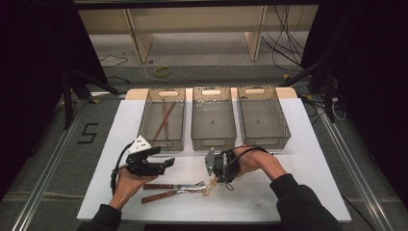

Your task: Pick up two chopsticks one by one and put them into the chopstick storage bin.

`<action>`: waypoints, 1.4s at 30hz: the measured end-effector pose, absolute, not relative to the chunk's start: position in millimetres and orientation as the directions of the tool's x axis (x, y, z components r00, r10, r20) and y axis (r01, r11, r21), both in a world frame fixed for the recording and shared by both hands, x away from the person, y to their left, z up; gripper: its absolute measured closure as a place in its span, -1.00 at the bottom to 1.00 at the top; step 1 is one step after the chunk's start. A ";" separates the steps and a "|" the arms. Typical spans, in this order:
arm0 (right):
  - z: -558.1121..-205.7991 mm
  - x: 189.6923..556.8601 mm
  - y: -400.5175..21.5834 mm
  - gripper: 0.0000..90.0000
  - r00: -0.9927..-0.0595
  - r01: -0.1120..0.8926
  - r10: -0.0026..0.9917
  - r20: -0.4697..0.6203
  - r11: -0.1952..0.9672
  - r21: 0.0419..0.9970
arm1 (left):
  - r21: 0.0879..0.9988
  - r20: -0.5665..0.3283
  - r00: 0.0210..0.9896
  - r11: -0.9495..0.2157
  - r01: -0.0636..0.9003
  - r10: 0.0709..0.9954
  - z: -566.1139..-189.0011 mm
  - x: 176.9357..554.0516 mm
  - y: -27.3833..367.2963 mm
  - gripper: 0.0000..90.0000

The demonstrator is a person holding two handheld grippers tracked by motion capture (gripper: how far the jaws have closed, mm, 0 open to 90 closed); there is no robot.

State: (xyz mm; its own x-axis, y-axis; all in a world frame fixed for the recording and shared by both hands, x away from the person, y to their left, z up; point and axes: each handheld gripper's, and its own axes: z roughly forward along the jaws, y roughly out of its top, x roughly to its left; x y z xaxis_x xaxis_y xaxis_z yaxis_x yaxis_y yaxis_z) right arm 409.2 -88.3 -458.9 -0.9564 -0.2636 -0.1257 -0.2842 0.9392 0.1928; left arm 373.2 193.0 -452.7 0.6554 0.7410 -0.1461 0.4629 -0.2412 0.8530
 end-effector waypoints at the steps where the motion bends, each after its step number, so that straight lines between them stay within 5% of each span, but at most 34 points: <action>1: -458.7 408.5 -89.3 0.42 -0.954 -0.291 -0.271 -0.125 0.938 0.187 | 0.853 -0.145 0.656 -0.242 0.462 0.741 -452.7 373.2 193.0 -0.46; 20: -452.8 390.8 -106.5 0.70 -0.901 -0.423 -0.406 -0.152 0.901 0.100 | 0.847 -0.154 0.655 -0.243 0.473 0.739 -455.1 374.6 193.1 -0.46; 42: -428.9 390.8 -148.4 0.71 -0.953 -0.289 -0.249 -0.172 0.917 0.275 | 0.852 -0.162 0.654 -0.229 0.470 0.739 -455.1 374.5 194.4 -0.48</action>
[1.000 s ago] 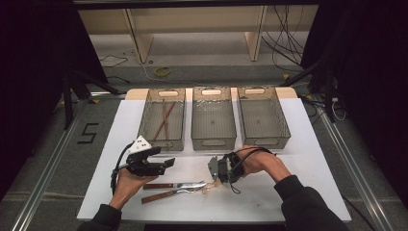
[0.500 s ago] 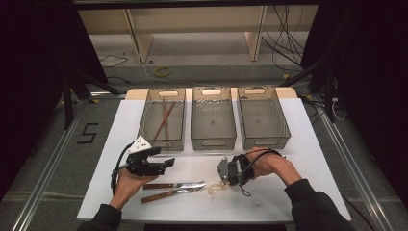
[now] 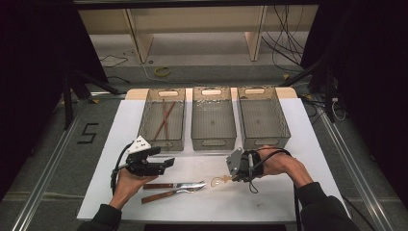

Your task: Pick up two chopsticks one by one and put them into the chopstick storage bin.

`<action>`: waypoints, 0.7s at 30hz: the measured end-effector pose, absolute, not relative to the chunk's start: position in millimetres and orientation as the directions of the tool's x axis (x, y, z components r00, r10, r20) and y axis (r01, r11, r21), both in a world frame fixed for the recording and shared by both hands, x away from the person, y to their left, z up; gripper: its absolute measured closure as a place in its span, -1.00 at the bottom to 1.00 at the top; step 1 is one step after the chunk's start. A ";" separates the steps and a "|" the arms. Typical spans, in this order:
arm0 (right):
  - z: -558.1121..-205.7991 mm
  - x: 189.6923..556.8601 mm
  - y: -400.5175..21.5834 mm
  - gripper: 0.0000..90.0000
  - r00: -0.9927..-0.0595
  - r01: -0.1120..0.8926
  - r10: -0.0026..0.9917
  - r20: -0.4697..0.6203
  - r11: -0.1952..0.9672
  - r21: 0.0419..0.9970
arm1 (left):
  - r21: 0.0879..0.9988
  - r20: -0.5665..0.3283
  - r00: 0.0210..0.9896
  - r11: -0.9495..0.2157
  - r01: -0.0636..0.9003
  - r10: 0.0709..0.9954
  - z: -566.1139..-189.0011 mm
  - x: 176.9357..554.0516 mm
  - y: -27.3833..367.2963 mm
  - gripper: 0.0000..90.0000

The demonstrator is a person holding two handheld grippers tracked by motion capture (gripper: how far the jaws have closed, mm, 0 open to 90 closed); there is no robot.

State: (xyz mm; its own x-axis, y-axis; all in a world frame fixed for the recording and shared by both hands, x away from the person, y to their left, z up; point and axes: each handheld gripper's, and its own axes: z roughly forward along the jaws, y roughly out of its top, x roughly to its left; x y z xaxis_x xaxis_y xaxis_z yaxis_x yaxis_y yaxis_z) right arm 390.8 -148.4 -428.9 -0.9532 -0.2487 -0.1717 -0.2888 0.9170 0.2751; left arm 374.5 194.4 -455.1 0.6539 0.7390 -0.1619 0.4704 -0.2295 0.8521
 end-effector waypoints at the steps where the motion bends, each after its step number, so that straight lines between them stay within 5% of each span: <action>1: -427.6 391.6 -149.4 0.71 -0.956 -0.280 -0.238 -0.174 0.916 0.288 | 0.852 -0.163 0.654 -0.229 0.470 0.739 -455.0 374.4 194.5 -0.48; 21: -413.6 409.9 -151.1 0.72 -0.978 -0.036 0.062 -0.201 0.891 0.452 | 0.860 -0.167 0.641 -0.208 0.467 0.749 -455.6 372.1 198.4 -0.54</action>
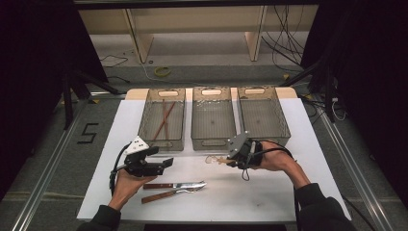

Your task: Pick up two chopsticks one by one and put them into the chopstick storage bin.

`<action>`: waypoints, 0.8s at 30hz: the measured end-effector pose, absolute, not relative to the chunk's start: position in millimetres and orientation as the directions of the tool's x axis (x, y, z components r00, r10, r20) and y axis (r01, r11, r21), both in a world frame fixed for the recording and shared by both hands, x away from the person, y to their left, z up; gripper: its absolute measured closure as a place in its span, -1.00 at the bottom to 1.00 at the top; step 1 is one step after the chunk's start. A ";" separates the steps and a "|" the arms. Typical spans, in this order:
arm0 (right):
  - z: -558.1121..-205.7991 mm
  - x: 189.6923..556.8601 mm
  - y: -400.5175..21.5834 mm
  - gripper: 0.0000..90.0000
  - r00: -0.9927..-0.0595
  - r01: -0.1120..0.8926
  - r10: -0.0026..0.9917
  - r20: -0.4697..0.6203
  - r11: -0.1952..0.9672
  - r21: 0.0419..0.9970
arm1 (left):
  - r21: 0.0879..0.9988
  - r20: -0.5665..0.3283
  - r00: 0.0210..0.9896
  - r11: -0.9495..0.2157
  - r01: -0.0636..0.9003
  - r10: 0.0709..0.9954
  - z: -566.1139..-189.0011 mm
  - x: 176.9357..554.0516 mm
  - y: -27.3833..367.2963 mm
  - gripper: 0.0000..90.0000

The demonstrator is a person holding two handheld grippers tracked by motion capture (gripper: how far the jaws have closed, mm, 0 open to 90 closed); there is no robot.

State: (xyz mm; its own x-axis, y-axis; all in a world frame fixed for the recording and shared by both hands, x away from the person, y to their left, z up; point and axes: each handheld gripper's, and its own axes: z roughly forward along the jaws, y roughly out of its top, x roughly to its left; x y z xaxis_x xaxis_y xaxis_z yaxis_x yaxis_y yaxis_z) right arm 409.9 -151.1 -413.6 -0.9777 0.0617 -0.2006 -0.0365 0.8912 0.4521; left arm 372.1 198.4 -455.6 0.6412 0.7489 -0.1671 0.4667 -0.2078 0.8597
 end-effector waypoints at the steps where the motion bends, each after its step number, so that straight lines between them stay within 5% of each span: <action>1: -413.1 410.4 -150.2 0.72 -0.978 -0.024 0.074 -0.195 0.888 0.459 | 0.860 -0.165 0.641 -0.208 0.465 0.749 -455.5 372.0 198.7 -0.54; 24: -388.5 437.1 -141.3 0.72 -0.910 0.256 0.402 -0.107 0.743 0.618 | 0.871 -0.158 0.652 -0.207 0.446 0.742 -457.2 366.8 201.6 -0.55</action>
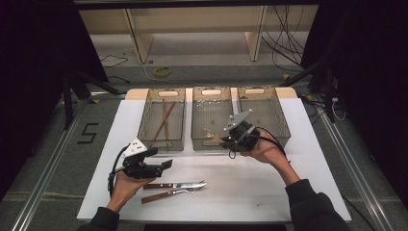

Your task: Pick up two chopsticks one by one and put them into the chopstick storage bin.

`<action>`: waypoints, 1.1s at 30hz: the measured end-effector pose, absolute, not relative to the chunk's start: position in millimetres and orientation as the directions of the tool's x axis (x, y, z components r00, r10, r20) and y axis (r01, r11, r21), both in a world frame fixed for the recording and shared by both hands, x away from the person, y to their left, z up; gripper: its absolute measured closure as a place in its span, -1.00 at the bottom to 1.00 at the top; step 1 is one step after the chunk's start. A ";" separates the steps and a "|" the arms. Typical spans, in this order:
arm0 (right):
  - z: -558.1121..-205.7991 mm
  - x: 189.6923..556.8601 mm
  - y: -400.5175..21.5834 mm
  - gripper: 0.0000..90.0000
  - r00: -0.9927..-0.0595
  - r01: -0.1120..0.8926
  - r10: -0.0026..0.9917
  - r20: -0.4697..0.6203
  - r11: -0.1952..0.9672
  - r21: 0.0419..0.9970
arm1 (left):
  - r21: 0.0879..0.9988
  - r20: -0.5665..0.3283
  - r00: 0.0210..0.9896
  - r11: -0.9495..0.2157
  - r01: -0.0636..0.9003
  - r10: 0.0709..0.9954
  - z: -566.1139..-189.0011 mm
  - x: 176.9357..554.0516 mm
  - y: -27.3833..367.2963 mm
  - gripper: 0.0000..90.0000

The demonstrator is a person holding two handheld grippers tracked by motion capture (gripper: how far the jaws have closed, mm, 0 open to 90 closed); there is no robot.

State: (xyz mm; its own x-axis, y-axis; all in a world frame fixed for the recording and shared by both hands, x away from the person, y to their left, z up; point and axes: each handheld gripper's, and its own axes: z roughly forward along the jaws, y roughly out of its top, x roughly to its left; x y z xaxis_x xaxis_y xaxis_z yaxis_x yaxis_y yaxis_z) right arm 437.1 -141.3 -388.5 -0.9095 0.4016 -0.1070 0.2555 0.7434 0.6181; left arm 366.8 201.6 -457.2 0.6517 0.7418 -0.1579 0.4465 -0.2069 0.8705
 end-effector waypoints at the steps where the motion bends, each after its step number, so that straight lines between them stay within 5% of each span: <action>1: -387.7 438.5 -141.0 0.72 -0.906 0.264 0.411 -0.102 0.737 0.622 | 0.871 -0.157 0.652 -0.207 0.446 0.742 -457.1 366.7 201.7 -0.55; 33: -371.7 498.6 -123.2 0.71 -0.793 0.430 0.607 -0.051 0.617 0.659 | 0.870 -0.169 0.660 -0.203 0.448 0.733 -460.2 361.6 202.4 -0.55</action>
State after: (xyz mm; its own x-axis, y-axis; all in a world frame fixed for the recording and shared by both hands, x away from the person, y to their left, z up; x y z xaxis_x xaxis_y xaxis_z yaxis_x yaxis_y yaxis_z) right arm 498.6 -123.2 -371.7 -0.7931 0.6069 -0.0508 0.4301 0.6172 0.6588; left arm 361.6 202.4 -460.2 0.6596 0.7325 -0.1685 0.4483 -0.2034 0.8705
